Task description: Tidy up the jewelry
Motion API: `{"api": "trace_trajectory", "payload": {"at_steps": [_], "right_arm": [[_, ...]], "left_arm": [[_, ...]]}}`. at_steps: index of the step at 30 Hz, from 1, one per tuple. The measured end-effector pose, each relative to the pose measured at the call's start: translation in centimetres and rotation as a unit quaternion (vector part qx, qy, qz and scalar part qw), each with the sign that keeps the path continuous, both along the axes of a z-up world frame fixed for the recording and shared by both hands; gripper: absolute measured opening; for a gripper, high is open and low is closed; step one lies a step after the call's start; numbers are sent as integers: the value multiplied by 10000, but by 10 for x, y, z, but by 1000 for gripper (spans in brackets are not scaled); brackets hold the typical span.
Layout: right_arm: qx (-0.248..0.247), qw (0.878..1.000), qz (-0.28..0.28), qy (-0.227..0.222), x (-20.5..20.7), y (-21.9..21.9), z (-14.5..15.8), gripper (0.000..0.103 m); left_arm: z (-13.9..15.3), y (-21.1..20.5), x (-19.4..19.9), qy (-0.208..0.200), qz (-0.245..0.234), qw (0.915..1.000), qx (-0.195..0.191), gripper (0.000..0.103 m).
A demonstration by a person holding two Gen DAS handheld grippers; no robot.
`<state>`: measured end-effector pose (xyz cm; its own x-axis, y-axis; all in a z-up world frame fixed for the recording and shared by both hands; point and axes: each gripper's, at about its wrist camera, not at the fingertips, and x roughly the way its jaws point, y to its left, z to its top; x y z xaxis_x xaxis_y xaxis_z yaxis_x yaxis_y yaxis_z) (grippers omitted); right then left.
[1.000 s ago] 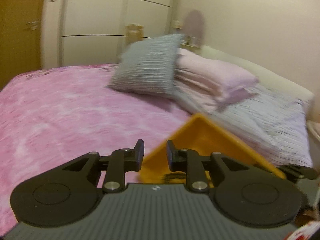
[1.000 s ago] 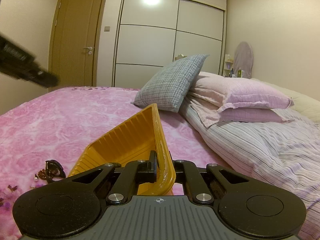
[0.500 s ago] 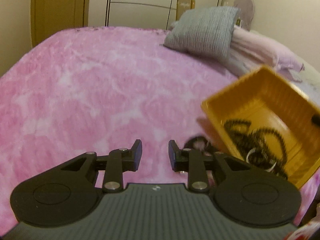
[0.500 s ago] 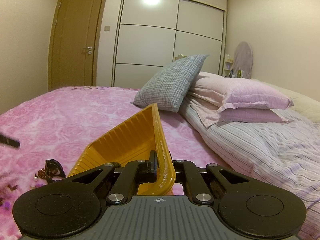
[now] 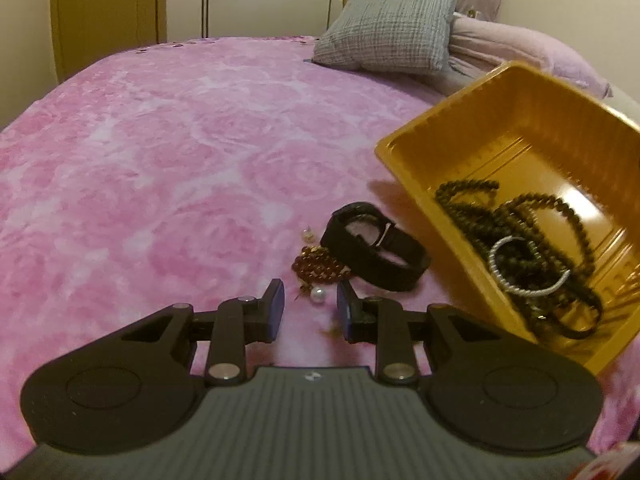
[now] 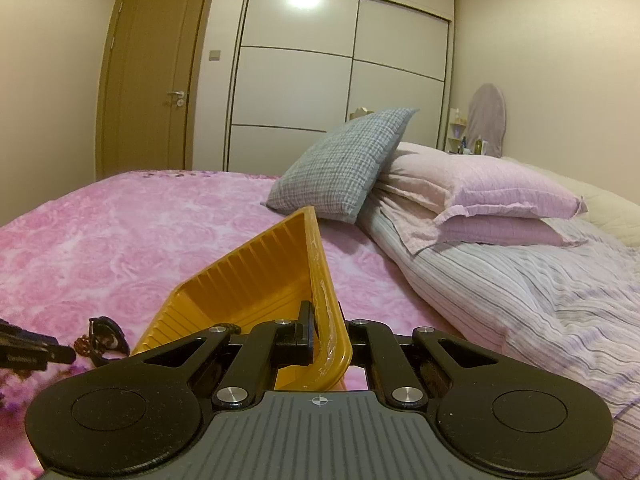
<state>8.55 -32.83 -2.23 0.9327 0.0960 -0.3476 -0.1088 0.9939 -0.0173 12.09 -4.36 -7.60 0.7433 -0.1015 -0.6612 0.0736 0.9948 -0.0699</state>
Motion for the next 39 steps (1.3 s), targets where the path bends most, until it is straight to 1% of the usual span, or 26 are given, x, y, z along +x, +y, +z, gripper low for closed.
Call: {"api": "trace_trajectory", "payload": {"at_steps": [6,10,18,20,23,27,31,34,39], "right_arm": [[-12,10000,-9,0,-1,-1,0,7],[-11,10000,-4,5,0,-1,0,7],[-27,10000,-1,-6,0,-1,-1,7],[-25,10000,-3,-3,0,0,-1,7],[-24,10000,-2,-4,0,0,0,7],[-27,10000,-2,-6,0,0,0,7],[-26,10000,-3,-4,-1,0,0,7],[-26,10000,0,-6,-1,0,0,7],[-24,10000,-3,-6,-1,0,0,7]], "left_arm": [[-4,-2,3,-19,-52,9999,108,13],[-5,-5,2,-39,-128,9996,253,7],[6,-3,-3,-197,-77,9995,238,6],[13,-3,-5,-268,-94,9994,187,6],[26,-6,-7,-378,-184,9991,-17,6],[44,-21,-11,-572,-525,9965,-300,6],[58,-45,-17,-688,-1001,9909,-572,6],[62,-65,-20,-732,-1336,9865,-608,6],[62,-89,-23,-708,-1731,9803,-641,6]]}}
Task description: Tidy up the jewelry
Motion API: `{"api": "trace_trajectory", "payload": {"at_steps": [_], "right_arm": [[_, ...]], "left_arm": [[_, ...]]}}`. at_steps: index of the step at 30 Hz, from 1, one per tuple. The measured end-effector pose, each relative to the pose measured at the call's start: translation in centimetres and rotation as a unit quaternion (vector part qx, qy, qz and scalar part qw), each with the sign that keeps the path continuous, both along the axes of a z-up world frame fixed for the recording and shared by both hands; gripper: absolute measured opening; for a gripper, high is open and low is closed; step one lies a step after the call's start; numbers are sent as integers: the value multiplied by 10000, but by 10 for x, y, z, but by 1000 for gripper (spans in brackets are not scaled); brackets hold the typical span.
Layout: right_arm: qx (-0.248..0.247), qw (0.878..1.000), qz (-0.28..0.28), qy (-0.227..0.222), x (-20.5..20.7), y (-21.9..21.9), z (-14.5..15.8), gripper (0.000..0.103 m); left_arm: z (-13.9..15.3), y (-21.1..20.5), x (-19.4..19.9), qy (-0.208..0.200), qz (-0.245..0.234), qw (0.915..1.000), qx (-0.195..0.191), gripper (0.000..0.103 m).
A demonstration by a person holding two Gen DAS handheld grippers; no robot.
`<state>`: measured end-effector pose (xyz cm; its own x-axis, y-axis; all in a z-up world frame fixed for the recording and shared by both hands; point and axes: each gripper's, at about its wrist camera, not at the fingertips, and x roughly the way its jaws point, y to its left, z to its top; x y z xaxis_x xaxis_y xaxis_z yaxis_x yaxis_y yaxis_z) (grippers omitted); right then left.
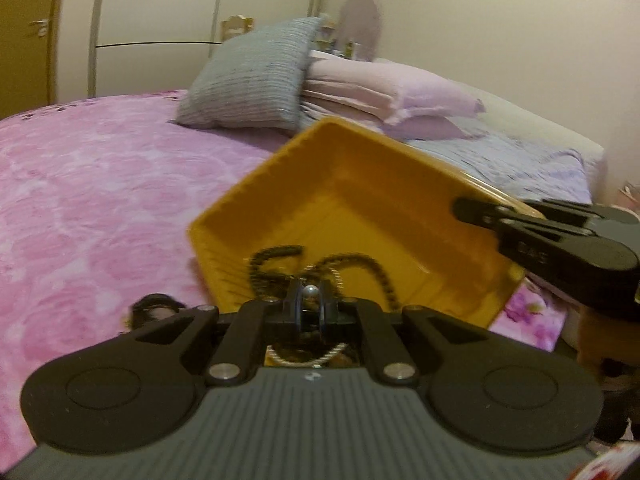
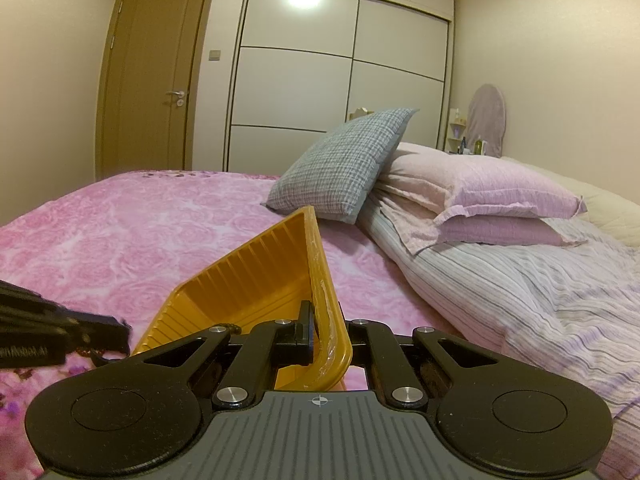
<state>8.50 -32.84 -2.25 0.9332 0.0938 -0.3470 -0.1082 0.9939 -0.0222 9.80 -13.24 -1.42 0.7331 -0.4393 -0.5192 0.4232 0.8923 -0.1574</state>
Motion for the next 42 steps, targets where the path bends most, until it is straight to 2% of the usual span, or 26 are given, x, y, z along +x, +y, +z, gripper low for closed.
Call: {"api": "trace_trajectory", "payload": {"at_steps": [8,10,14,24,32,36,40,42], "right_arm": [[11,10000,-7,5,0,0,0,7],[14,10000,-8,6,0,0,0,7],[13,10000,-8,4,0,0,0,7],[9,10000,-9,2,0,1,0,7],[6,10000,-10,1,-1,1,0,7],[10,10000,-11,3,0,1,0,7],[7,10000,-12,3,-1,1,0,7],[10,10000,-9,2,0,1,0,7]], "left_arm": [[-1,-22,1,58,-415,9991,-16,7],[-1,-22,1,60,-413,9991,-1,14],[-4,-17,-1,47,-313,9995,54,14],[-10,23,2,17,386,9988,314,14],[-25,71,10,195,1252,9901,598,16],[-31,85,16,338,1479,9868,562,20],[-35,86,21,516,1510,9868,285,29],[-37,84,24,613,1542,9860,168,30]]}}
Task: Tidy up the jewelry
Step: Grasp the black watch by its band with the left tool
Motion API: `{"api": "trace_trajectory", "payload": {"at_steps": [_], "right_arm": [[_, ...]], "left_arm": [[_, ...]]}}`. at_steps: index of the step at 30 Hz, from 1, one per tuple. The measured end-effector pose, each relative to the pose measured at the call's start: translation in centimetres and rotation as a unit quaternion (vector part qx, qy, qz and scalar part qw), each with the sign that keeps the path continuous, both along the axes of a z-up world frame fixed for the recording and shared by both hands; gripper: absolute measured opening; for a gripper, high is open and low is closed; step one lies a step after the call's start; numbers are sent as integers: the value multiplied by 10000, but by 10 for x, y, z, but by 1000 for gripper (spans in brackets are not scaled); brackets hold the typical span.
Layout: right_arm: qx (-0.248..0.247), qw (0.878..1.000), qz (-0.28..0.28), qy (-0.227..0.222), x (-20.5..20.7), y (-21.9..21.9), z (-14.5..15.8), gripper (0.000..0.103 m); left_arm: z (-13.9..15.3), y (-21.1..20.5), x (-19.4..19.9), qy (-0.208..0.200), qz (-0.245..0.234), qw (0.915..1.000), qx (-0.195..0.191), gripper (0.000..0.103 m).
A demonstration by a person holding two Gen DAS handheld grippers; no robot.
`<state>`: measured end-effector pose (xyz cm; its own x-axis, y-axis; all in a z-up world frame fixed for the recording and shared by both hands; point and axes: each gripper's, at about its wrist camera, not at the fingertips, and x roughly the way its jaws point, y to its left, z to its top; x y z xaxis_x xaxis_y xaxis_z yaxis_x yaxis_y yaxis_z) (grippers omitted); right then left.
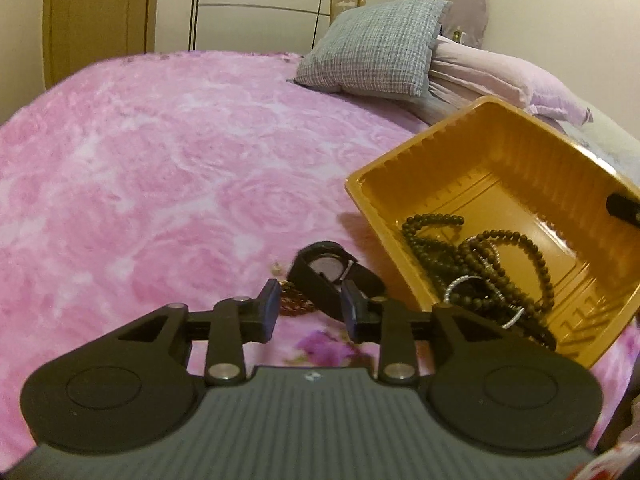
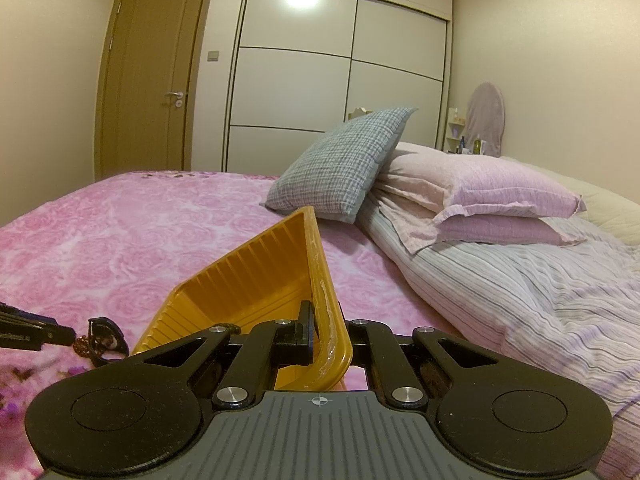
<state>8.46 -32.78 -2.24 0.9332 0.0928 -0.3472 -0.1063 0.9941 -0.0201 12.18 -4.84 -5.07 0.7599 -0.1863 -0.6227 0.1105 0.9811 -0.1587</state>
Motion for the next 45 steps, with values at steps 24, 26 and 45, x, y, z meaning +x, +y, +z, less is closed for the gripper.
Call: {"api": "trace_trajectory", "payload": {"at_steps": [24,26,45], "right_arm": [[13,10000,-10,4,0,0,0,7],[12,10000,-11,1,0,0,0,7],[-19,10000,-2,-8,0,0,0,7]], "left_arm": [[-9,3,17,343,-68,9994,83,3],[-3,7,13,249,-103,9996,124,3],[-2,33,-11,301,-169,9989,320,26]]}}
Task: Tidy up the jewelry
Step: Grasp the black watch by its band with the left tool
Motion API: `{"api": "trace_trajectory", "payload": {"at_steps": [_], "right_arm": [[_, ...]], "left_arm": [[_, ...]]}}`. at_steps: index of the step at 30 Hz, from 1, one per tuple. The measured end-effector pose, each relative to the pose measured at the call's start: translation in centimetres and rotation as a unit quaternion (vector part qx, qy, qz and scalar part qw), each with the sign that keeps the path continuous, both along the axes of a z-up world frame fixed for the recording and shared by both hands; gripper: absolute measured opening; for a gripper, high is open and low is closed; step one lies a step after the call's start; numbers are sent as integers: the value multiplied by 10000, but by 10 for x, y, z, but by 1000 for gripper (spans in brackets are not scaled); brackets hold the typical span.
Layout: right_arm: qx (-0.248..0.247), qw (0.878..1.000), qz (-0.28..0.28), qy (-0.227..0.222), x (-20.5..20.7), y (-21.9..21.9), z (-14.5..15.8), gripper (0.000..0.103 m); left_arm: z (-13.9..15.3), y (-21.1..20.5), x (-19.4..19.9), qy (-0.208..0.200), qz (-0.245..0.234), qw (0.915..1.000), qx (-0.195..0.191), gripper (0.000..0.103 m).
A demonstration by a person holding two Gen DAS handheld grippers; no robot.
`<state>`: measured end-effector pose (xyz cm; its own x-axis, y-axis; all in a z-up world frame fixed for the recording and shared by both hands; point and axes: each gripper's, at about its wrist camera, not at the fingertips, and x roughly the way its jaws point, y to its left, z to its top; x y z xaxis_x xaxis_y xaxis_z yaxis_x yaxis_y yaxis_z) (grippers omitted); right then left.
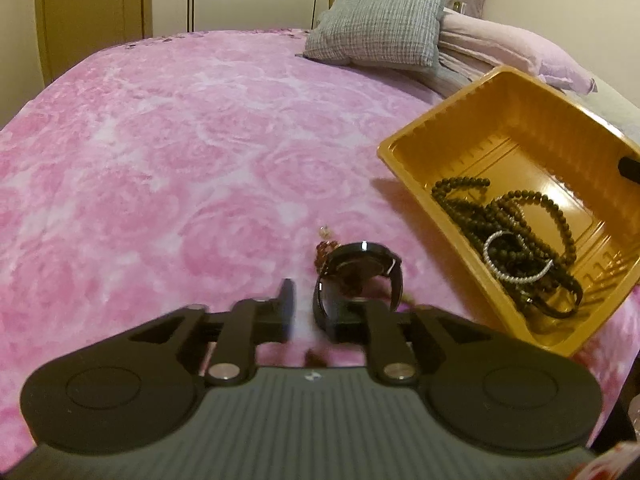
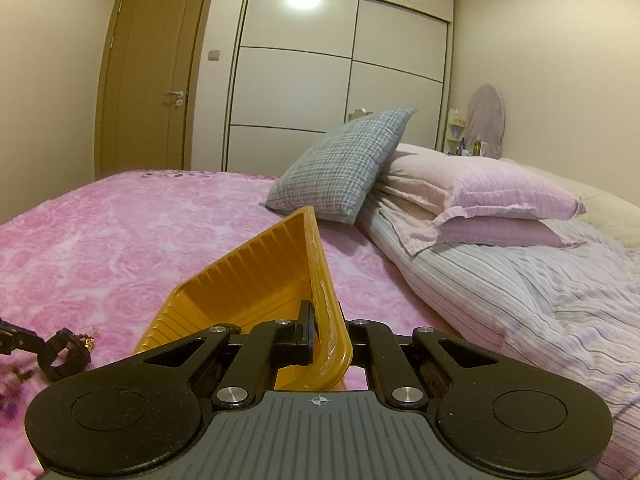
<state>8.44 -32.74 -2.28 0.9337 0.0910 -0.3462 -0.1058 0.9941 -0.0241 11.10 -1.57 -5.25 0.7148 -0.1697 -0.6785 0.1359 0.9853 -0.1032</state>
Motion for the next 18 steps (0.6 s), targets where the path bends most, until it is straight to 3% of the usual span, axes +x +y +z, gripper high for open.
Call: {"api": "trace_trajectory", "payload": {"at_steps": [2,5,7,11,15,18], "right_arm": [[1,10000,-5,0,0,0,0,7],[2,10000,-5,-4,0,0,0,7],[-4,10000,-4,-1,0,0,0,7],[9,10000,-13,8,-1,1,1,7],[15,10000,-17,6,0,0,1,7],[4,10000,-8,3,0,1,0,7]], "left_arm": [[3,-4,-2,-122,-51,9999,-94,36],[5,-11,-5,-311,-99,9994,-90,62],[2,-17,-2,-262,-231,9994,-36,68],[-9,-34,2,-180,-398,9983,387,67],[-18,-43,4,-129,-481,9960,738,49],[-19,-42,2,-163,-488,9956,780,34]]}}
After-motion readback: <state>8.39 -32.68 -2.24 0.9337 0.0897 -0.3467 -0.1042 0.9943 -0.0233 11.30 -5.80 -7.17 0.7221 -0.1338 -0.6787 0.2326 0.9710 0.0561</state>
